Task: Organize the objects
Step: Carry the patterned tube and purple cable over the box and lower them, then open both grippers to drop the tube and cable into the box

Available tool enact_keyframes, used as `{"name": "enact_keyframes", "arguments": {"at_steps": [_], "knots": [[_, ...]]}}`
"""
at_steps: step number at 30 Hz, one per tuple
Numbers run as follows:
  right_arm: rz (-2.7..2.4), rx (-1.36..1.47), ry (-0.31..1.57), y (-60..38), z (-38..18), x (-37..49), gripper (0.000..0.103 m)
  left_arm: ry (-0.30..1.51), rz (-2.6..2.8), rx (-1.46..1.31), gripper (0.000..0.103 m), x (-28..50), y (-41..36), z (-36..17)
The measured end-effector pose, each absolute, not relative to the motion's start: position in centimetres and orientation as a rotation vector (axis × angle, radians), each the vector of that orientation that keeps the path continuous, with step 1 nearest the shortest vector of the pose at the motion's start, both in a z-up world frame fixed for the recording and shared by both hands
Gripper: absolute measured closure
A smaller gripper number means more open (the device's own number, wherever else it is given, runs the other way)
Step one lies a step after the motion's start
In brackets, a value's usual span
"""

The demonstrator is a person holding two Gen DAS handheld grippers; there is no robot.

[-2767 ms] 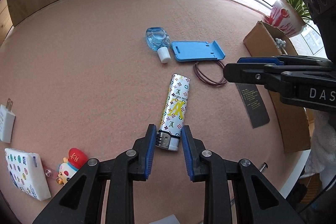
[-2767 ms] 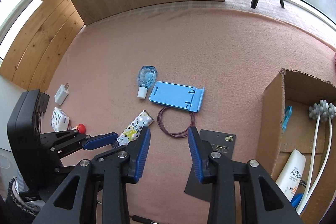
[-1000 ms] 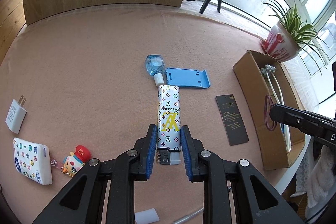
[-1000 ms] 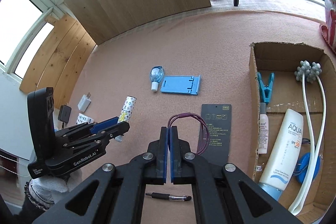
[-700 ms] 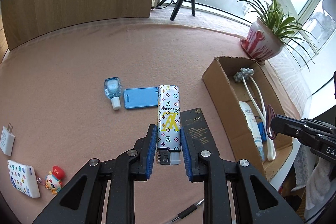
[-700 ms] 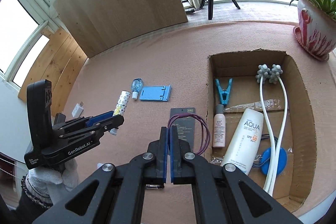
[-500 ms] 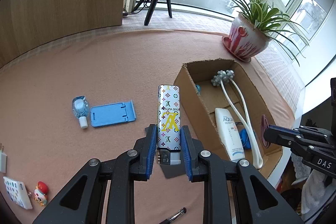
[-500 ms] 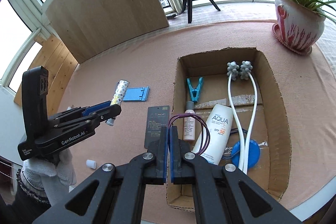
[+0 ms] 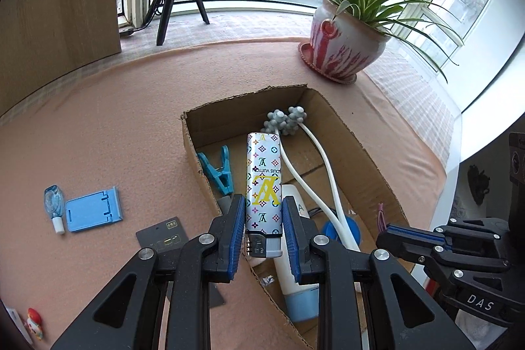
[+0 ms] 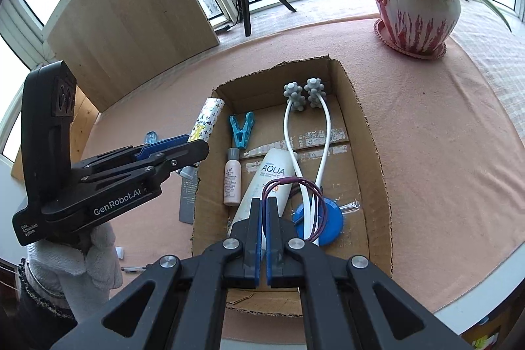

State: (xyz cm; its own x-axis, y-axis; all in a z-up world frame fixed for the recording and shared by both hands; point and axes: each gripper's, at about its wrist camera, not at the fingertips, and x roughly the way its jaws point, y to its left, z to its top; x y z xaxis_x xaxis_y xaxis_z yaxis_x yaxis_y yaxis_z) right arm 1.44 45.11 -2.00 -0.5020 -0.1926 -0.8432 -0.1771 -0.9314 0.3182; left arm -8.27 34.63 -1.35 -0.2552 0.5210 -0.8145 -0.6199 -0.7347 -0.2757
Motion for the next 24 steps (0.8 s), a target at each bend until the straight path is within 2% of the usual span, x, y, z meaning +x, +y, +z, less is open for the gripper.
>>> {"name": "enact_keyframes", "arguments": {"at_steps": [12, 15, 17, 18, 19, 24], "knots": [[-2.633, 1.590, -0.578, 45.3, -2.9, 1.4, 0.101, 0.140, 2.024, -1.268, 0.078, -7.9, 35.4, -1.3], [-2.630, 1.596, -0.564, 45.0, -3.0, 1.2, 0.098, 0.127, 2.027, -1.264, 0.077, -7.9, 34.9, -0.9], [-2.620, 1.615, -0.547, 44.6, -3.2, 1.1, 0.084, 0.121, 2.038, -1.258, 0.077, -7.9, 34.3, -0.6], [-2.622, 1.613, -0.549, 44.5, -3.1, 1.1, 0.071, 0.118, 2.043, -1.257, 0.077, -7.9, 33.9, -0.5], [-2.632, 1.601, -0.550, 44.4, -3.0, 1.2, 0.066, 0.115, 2.048, -1.257, 0.077, -8.0, 33.4, -0.4], [-2.640, 1.583, -0.518, 43.2, -2.5, 0.9, 0.066, 0.089, 2.090, -1.272, 0.077, -8.5, 30.6, -0.1]]}}
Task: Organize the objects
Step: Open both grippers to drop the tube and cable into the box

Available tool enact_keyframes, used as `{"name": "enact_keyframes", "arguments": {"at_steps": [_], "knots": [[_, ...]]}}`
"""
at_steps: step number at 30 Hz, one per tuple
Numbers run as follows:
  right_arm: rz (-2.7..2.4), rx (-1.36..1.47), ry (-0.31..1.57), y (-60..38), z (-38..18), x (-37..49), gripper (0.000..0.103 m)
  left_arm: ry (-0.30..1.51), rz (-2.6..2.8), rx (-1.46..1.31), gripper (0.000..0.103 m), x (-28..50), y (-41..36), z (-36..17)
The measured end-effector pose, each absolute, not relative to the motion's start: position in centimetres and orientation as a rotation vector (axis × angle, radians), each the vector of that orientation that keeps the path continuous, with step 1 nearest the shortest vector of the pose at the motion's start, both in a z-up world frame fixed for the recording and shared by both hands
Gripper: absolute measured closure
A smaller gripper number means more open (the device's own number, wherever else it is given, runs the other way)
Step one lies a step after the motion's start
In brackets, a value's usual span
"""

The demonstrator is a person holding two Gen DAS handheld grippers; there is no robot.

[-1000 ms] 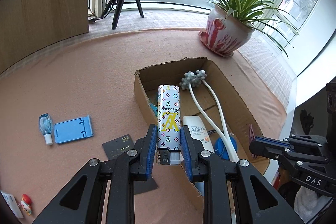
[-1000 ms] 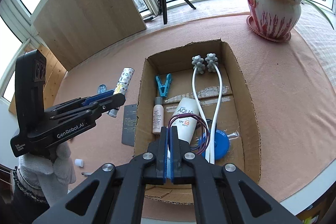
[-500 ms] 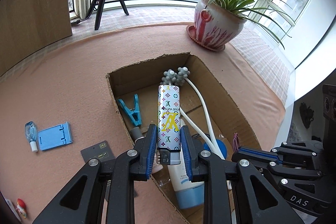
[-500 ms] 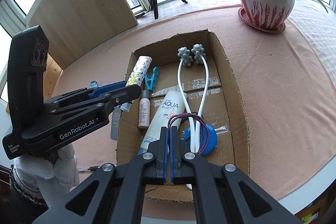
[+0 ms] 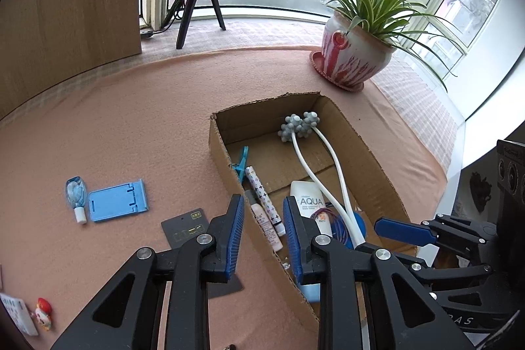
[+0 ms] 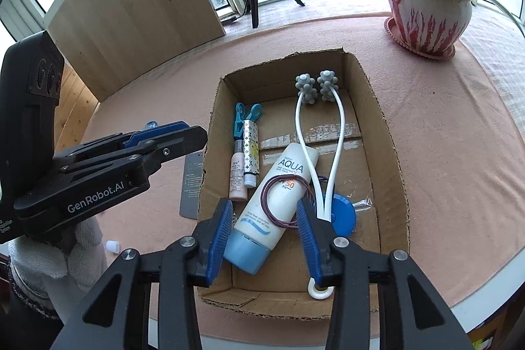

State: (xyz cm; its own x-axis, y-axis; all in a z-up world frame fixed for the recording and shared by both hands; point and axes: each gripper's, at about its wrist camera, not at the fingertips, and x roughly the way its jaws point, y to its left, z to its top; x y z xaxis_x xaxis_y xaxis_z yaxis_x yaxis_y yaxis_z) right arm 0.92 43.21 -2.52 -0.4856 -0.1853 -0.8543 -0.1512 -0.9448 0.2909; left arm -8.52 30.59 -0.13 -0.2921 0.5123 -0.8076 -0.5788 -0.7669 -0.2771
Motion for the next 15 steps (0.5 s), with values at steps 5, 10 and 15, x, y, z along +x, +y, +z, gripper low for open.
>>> {"name": "enact_keyframes", "arguments": {"at_steps": [5, 10, 15], "knots": [[-2.636, 1.581, -0.492, 41.8, -2.4, 0.4, 0.060, 0.054, 2.129, -1.306, 0.077, -9.2, 26.9, -0.4], [-2.617, 1.568, -0.447, 39.8, -2.4, -0.3, 0.056, 0.023, 2.177, -1.346, 0.076, -9.8, 22.8, -1.0], [-2.610, 1.555, -0.364, 37.7, -2.3, -1.5, 0.056, -0.027, 2.235, -1.399, 0.076, -10.6, 18.1, -2.0]]}}
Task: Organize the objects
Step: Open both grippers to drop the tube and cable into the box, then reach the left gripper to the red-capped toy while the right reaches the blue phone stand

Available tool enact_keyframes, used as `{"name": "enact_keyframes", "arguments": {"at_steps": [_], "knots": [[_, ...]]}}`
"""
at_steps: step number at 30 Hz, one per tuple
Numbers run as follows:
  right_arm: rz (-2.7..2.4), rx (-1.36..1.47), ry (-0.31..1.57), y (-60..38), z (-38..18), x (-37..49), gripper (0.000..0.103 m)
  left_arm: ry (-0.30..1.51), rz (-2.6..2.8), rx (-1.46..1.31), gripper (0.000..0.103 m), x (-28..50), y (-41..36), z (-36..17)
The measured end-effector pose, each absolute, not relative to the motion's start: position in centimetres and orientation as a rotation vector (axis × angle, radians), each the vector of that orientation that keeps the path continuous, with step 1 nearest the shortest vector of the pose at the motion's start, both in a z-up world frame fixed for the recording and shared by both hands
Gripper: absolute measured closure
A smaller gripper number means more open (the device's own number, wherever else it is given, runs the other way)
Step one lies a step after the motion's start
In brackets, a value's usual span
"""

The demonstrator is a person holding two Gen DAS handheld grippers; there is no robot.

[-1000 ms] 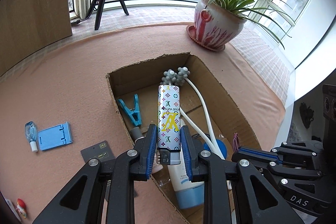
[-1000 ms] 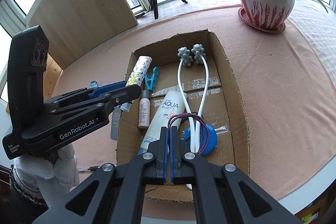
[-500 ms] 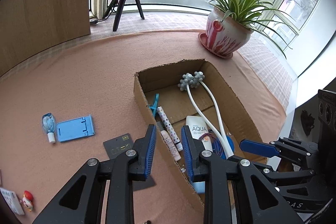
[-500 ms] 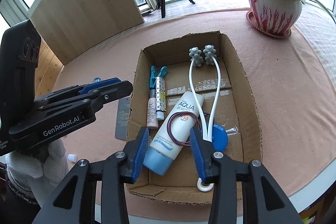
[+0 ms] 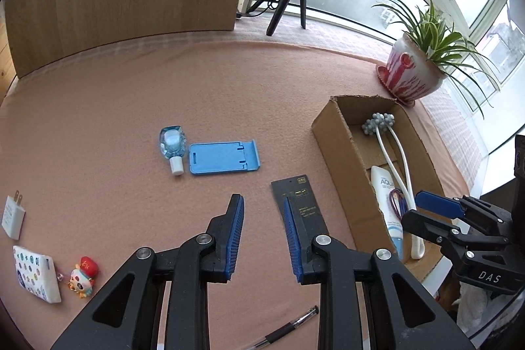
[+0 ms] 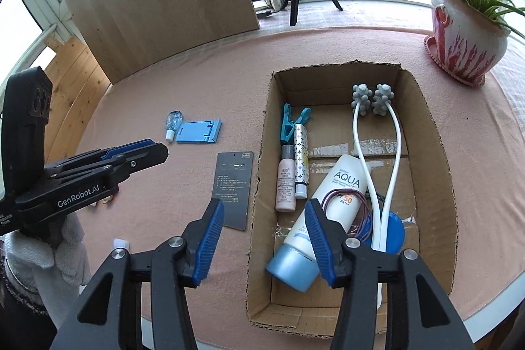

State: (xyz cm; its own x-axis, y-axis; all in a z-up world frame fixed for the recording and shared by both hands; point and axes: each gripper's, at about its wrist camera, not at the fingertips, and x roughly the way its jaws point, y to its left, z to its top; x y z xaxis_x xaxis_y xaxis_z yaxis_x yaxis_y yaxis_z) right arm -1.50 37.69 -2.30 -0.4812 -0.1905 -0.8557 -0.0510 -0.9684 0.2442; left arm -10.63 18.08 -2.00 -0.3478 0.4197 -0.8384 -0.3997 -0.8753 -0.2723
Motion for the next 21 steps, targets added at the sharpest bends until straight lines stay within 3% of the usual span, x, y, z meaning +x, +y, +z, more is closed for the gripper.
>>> {"name": "enact_keyframes", "arguments": {"at_steps": [11, 21], "knots": [[-2.547, 1.477, -0.024, 31.3, -2.2, -7.0, 0.056, -0.095, 2.349, -1.549, 0.075, -11.9, 7.3, -5.2], [-2.374, 1.570, -0.048, 28.4, -5.2, -14.0, 0.056, -0.167, 2.339, -1.637, 0.073, -12.2, 2.4, -7.4]]}}
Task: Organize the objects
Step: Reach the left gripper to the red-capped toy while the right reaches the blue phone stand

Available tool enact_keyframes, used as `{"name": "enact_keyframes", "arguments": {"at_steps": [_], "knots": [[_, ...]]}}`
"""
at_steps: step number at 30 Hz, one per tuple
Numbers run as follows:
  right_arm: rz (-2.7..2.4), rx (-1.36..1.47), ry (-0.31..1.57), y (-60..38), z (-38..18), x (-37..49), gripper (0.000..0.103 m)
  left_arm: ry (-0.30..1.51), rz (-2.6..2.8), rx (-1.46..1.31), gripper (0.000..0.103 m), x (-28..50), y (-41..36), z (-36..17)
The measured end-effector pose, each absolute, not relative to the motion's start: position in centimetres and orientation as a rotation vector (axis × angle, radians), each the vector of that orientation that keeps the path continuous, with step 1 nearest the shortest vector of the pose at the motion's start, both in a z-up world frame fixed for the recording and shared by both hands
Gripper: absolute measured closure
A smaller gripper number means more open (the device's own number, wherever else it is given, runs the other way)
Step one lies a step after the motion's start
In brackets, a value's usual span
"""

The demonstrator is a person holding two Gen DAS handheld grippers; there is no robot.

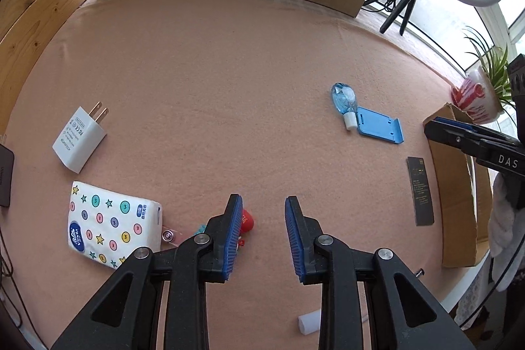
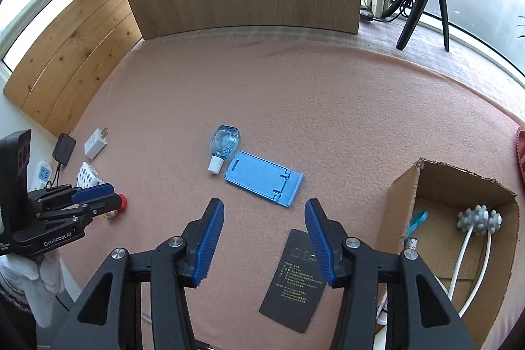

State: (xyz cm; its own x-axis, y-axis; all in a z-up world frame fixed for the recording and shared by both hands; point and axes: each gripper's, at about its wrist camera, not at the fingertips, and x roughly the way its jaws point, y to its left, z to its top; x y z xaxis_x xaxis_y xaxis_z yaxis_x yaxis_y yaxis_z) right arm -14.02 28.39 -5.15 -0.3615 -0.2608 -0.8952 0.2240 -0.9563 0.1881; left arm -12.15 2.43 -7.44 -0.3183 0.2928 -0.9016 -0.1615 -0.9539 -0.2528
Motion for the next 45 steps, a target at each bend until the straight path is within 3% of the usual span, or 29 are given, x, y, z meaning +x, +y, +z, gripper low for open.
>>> {"name": "enact_keyframes", "arguments": {"at_steps": [4, 17, 25, 32, 37, 45], "knots": [[-2.349, 1.609, -0.033, 27.4, -6.5, -16.4, 0.055, -0.175, 2.329, -1.656, 0.069, -12.1, 1.9, -8.0], [-2.307, 1.711, -0.050, 26.0, -10.6, -21.6, 0.055, -0.149, 2.311, -1.661, 0.069, -11.8, 1.2, -8.3], [-2.254, 1.755, -0.033, 25.5, -11.3, -21.9, 0.054, -0.087, 2.323, -1.651, 0.066, -10.8, 1.0, -8.4], [-2.187, 1.790, -0.152, 26.5, -11.3, -20.4, 0.053, -0.099, 2.342, -1.652, 0.066, -10.7, 0.5, -8.3], [-2.165, 1.783, -0.181, 26.3, -11.1, -18.9, 0.053, -0.058, 2.322, -1.679, 0.059, -10.4, 0.4, -8.9], [-2.271, 1.773, 0.028, 23.5, -11.1, -17.7, 0.054, -0.030, 2.364, -1.690, 0.059, -10.6, 0.7, -9.5]]}}
